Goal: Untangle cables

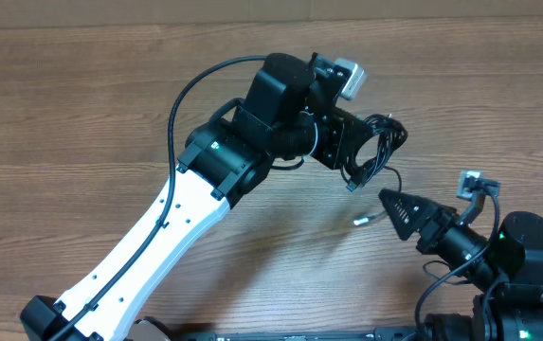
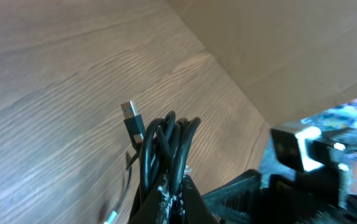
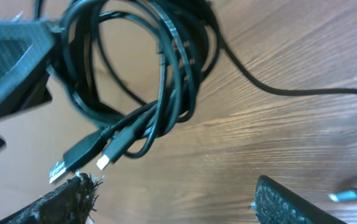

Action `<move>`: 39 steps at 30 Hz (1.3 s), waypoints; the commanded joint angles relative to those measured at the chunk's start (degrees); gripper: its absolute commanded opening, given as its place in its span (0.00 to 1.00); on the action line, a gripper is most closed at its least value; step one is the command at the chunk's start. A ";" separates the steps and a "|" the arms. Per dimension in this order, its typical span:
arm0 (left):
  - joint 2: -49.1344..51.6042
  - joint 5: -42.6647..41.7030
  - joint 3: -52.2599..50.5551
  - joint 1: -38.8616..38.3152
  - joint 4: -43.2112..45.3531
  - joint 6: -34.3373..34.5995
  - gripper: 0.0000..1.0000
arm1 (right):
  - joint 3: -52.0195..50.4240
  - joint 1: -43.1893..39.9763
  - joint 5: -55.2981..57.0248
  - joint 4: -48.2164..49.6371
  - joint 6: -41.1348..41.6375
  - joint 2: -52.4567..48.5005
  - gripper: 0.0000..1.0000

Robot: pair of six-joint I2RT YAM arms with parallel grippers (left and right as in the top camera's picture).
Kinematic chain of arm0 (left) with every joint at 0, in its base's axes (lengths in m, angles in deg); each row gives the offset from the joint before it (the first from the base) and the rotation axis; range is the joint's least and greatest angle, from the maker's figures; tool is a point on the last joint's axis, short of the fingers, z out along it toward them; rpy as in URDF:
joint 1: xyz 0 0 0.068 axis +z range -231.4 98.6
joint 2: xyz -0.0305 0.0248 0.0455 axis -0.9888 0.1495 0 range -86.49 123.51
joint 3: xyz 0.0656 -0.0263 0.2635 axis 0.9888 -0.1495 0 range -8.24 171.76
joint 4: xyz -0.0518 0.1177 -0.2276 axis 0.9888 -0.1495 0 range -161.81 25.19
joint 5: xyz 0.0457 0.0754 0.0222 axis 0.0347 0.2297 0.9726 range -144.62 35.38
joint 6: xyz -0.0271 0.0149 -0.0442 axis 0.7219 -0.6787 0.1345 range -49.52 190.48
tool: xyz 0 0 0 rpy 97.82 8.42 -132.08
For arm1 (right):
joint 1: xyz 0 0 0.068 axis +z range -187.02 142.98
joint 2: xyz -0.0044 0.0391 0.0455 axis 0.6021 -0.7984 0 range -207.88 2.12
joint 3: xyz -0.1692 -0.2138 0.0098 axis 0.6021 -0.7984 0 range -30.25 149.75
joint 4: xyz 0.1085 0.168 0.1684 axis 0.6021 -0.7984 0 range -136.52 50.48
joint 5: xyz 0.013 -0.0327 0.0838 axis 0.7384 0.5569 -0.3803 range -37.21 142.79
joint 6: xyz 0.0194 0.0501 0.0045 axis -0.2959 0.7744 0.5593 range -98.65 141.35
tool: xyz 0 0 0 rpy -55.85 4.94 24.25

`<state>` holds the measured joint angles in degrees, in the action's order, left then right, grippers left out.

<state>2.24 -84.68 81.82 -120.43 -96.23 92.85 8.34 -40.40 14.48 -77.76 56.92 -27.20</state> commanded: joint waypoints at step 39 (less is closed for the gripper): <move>-0.98 -8.96 0.42 -4.85 8.15 -3.08 0.04 | 0.76 -0.11 7.80 7.96 24.00 -1.03 0.45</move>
<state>2.24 -90.61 81.82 -124.93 -88.82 91.10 8.34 -40.40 21.13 -70.18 81.29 -27.53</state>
